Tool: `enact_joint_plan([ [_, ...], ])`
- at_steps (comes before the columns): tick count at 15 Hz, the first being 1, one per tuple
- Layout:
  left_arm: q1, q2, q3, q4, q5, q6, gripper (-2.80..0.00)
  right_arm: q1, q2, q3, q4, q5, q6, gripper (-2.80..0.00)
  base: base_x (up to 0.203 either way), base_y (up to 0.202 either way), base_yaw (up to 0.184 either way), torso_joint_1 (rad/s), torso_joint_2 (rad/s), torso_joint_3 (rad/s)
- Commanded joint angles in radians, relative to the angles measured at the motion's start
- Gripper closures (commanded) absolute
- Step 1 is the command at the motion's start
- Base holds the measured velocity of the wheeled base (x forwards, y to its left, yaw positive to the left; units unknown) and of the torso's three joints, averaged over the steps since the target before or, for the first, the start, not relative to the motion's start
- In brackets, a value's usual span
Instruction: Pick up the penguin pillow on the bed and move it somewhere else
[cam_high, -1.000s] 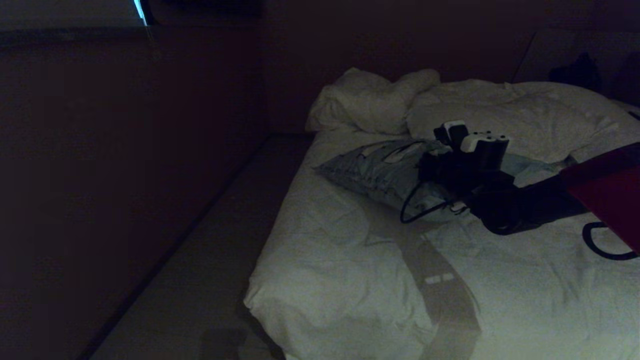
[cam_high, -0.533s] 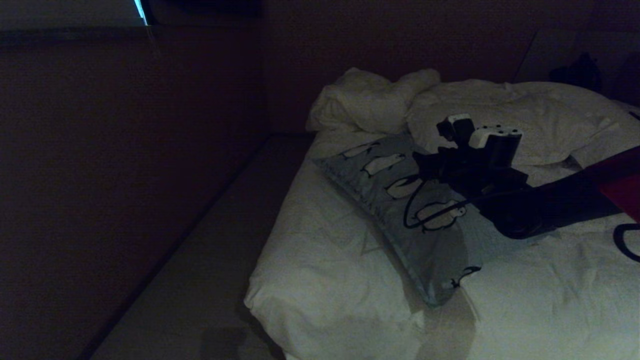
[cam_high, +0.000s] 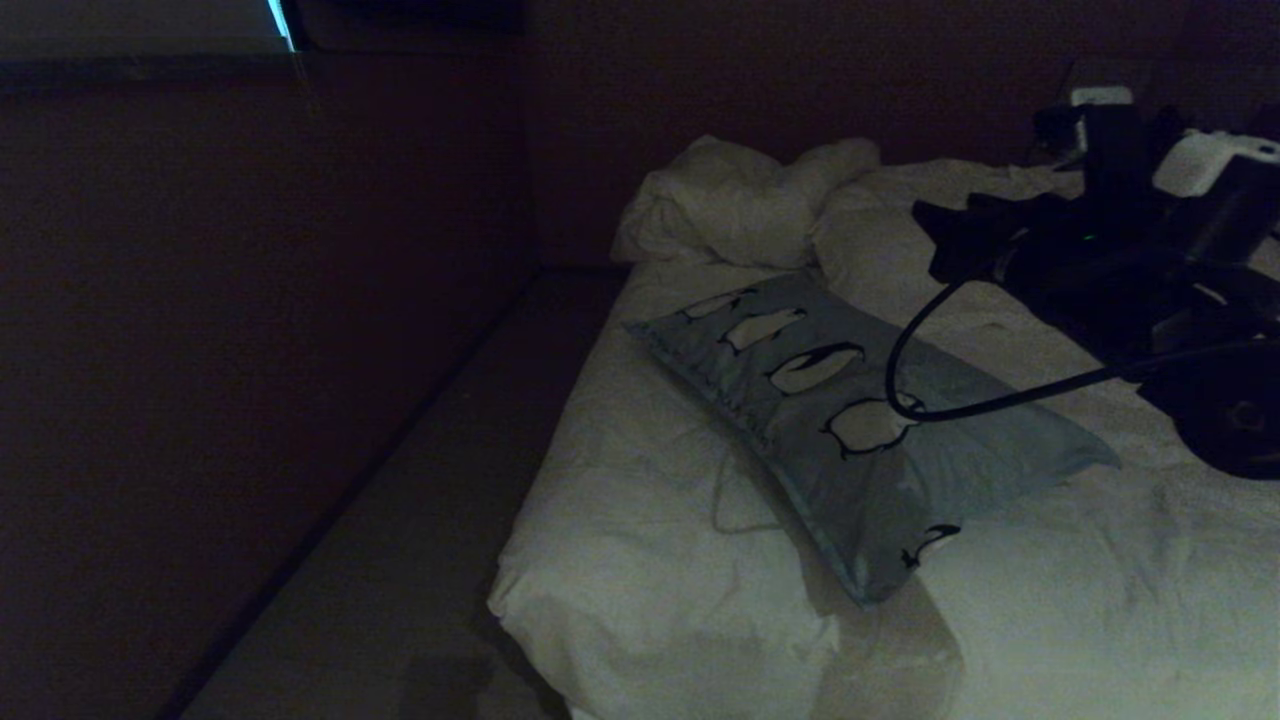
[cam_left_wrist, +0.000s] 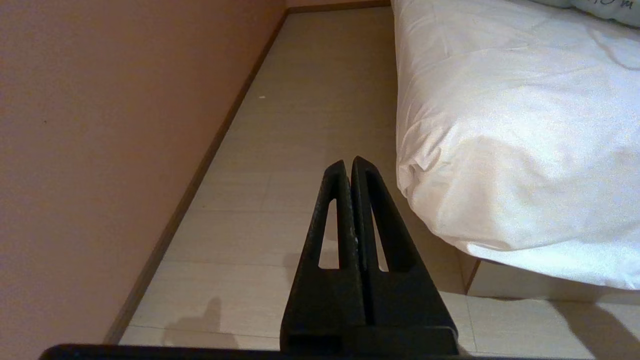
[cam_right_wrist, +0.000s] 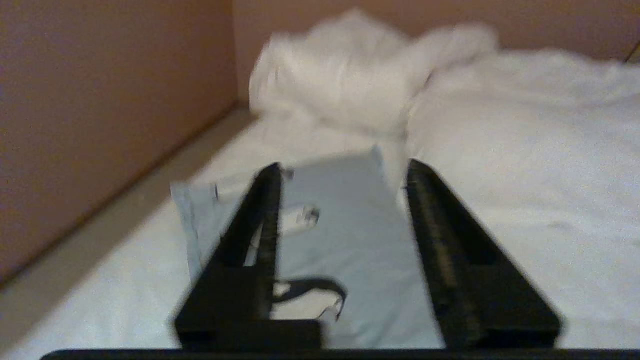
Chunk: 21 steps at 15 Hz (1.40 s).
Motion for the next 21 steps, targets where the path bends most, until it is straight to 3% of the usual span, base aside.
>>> enact_joint_plan([
  [1,0.000,-0.002,0.002,0.000,0.000,0.000,0.00,-0.003,-0.121,0.032,-0.004,-0.049,0.003,0.00,0.000,0.000,0.000,0.000,0.00,0.000],
  [5,0.001,-0.002,0.002,0.000,0.000,0.000,0.00,-0.010,-0.213,0.124,-0.004,-0.256,0.003,0.00,0.000,0.000,0.000,0.000,0.00,0.000],
  [10,0.001,-0.002,0.002,-0.001,0.000,0.000,0.00,-0.019,-0.396,0.372,0.001,-0.422,0.002,0.00,0.000,0.000,0.000,0.000,0.00,0.000],
  [13,-0.001,-0.002,0.002,0.000,0.000,0.000,0.00,-0.088,-0.515,0.474,0.002,-0.603,-0.016,0.00,0.000,0.000,0.000,0.000,0.00,0.000],
  [18,0.000,-0.002,0.002,0.000,0.000,0.000,0.00,-0.229,-0.697,0.638,0.002,-0.948,-0.188,0.00,0.000,0.000,0.000,0.000,0.00,0.000],
  [21,0.001,-0.002,0.002,-0.001,0.000,0.000,0.00,-0.272,-0.798,0.675,0.012,-1.037,-0.211,0.00,0.000,0.000,0.000,0.000,0.00,0.000],
])
